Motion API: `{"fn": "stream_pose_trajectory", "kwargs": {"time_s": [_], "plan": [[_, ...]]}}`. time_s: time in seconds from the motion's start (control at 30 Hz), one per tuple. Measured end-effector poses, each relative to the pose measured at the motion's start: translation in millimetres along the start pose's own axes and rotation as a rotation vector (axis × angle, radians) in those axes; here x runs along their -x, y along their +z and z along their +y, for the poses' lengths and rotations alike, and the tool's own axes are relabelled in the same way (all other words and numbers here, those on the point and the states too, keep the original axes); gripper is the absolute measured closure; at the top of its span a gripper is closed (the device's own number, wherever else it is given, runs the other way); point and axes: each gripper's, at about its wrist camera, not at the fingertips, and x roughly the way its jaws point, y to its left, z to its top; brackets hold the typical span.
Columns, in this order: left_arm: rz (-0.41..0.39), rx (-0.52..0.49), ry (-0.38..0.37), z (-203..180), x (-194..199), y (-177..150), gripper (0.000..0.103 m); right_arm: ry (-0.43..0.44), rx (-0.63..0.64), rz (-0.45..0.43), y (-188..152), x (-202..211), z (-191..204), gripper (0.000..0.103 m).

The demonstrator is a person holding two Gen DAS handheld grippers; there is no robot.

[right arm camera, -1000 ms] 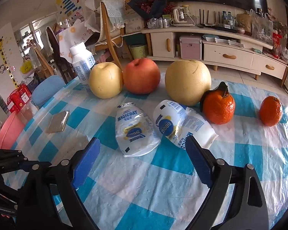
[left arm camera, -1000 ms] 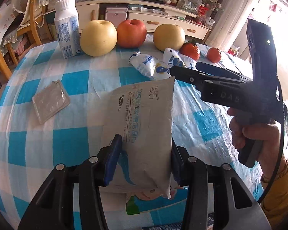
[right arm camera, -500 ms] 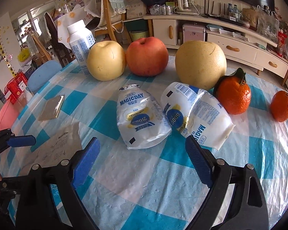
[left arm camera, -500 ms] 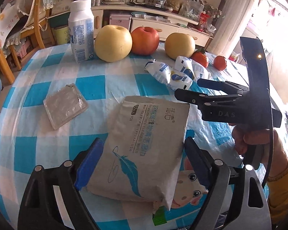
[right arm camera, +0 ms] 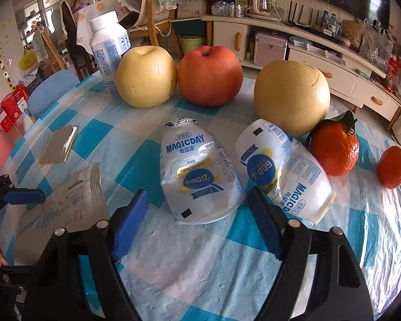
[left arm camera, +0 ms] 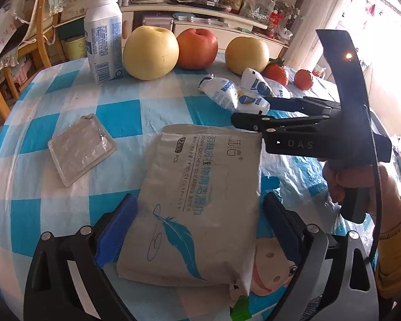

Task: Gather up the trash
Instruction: 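Grasp the white MAGICDAY pouch with the right tool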

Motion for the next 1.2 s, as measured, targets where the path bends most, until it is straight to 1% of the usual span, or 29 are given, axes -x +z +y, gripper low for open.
{"fn": "stream_pose_trajectory", "kwargs": {"time_s": [0.03,0.07,0.13,0.3,0.37,0.4,0.47,0.67,0.87,0.93,0.97,1.0,1.07,1.1,1.13,1.17,1.2], "plan": [[0.010,0.003,0.010,2,-3,0,0.008,-0.012,0.005,-0.002,0,0,2,0.039],[0.000,0.005,0.001,3,-3,0,0.007,-0.019,0.012,-0.002,0,0,3,0.041],[-0.001,0.001,0.008,2,-4,0,0.007,-0.009,0.033,-0.004,0,0,6,0.042],[-0.017,0.006,0.017,0,-1,-4,0.008,-0.029,0.063,-0.038,-3,8,12,0.042],[-0.026,0.005,0.007,1,1,-5,0.018,-0.033,0.055,-0.052,-4,11,10,0.042],[-0.027,0.007,0.003,1,2,-5,0.020,-0.034,0.048,-0.058,-5,13,9,0.042],[-0.034,0.013,-0.006,1,3,-6,0.026,-0.036,0.034,-0.068,-8,17,6,0.042],[-0.053,0.021,0.000,2,8,-9,0.032,-0.032,-0.009,-0.103,-22,35,2,0.043],[-0.078,0.054,-0.001,9,18,-15,0.038,-0.031,-0.048,-0.111,-39,51,2,0.043],[-0.087,0.067,-0.003,11,24,-18,0.038,-0.035,-0.055,-0.114,-44,54,3,0.043],[-0.092,0.070,-0.002,13,27,-19,0.041,-0.036,-0.059,-0.116,-46,57,4,0.043],[-0.096,0.072,0.004,13,29,-20,0.042,-0.035,-0.063,-0.118,-48,59,5,0.043],[-0.113,0.076,0.007,15,36,-23,0.048,-0.035,-0.069,-0.122,-52,64,9,0.043],[-0.124,0.076,0.001,15,40,-24,0.053,-0.036,-0.071,-0.125,-54,67,10,0.043],[-0.133,0.074,-0.002,14,43,-24,0.073,-0.036,-0.075,-0.128,-56,71,12,0.043],[-0.139,0.081,0.012,15,47,-24,0.073,-0.035,-0.080,-0.130,-58,74,13,0.043],[-0.138,0.097,0.006,18,50,-25,0.073,-0.035,-0.085,-0.133,-61,78,14,0.043]]}}
